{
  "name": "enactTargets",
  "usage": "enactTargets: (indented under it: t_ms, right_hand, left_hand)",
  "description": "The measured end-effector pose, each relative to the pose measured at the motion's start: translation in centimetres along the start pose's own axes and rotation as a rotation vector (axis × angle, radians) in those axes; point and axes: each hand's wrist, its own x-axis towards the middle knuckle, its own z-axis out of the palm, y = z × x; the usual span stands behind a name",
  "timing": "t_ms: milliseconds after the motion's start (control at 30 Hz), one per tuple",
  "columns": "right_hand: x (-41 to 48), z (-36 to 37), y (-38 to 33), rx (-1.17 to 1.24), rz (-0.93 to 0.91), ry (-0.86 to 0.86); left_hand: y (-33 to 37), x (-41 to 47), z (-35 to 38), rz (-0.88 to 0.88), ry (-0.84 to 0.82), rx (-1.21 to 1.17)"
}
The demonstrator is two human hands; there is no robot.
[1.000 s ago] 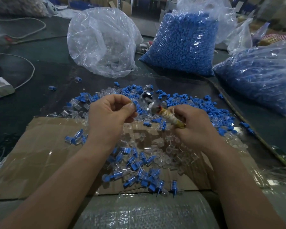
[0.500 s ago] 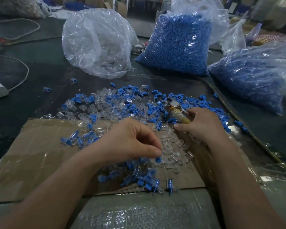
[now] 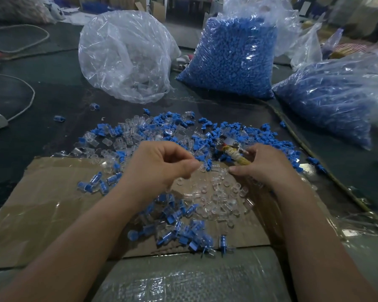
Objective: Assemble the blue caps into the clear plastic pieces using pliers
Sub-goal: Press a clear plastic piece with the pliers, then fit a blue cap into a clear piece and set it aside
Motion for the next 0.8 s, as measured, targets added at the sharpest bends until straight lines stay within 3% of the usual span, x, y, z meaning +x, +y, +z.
enactTargets:
  t_ms: [200, 400, 533, 600, 700, 800]
  right_hand:
    - [-0.3, 0.2, 0.0, -0.044, 0.009, -0.068]
    - [-0.7, -0.4, -0.2, -0.026, 0.018, -0.116]
    - [-1.2, -0.8, -0.5, 0.029, 0.007, -0.059]
    - [-1.3, -0.7, -0.8, 0.056, -0.069, 0.071]
    - [-1.9, -0.4, -2.3, 0.112, -0.372, 0.316]
    - [-2.3, 0.5, -3.8, 0.014, -0.595, 0.206]
  left_hand:
    - [-0.6, 0.5, -0.5, -0.006, 0.199, 0.033]
    - [-0.6, 0.8, -0.6, -0.017, 0.271, 0.027]
    - [-0.5, 0.7, -0.5, -0.028, 0.268, 0.015]
    - [-0.5, 0.7, -0.6, -0.025, 0.270, 0.008]
    - [-0.5, 0.6, -0.5, -0.021, 0.263, 0.006]
    - [-0.7, 0.6, -0.6, -0.022, 0.258, 0.008]
